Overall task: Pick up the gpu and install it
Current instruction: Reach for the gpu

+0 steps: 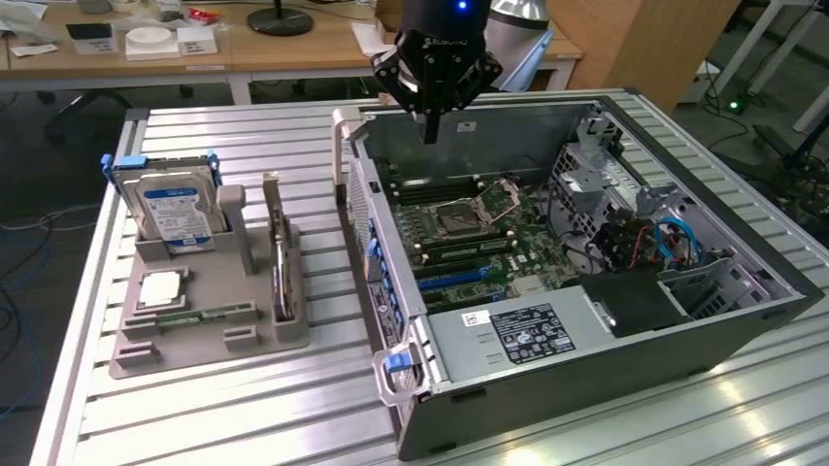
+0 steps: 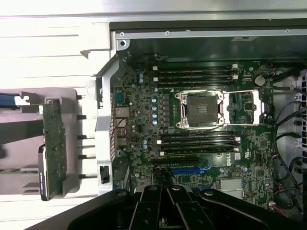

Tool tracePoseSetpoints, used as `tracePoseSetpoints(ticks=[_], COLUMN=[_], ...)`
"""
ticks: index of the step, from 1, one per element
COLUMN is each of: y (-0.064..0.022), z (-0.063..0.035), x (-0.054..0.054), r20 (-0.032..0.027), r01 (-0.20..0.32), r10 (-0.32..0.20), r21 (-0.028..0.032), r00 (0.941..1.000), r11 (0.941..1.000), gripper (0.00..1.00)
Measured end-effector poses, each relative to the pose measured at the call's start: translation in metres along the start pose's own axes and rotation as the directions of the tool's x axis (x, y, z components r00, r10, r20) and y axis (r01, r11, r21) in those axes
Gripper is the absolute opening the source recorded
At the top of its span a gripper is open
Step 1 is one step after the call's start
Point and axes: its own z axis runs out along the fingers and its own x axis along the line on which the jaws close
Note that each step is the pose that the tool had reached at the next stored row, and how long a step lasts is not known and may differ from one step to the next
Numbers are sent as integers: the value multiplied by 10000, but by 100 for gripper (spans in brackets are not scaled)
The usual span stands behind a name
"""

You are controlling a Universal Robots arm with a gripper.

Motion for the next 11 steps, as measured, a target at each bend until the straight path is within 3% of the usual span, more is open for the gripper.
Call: tracePoseSetpoints(ticks=[11], y=[-5], z=[-2], x=[83], r20=[0], r01=[7], r10=[-7], r21=[0], r00=[10000], r11=[10000], gripper=[11])
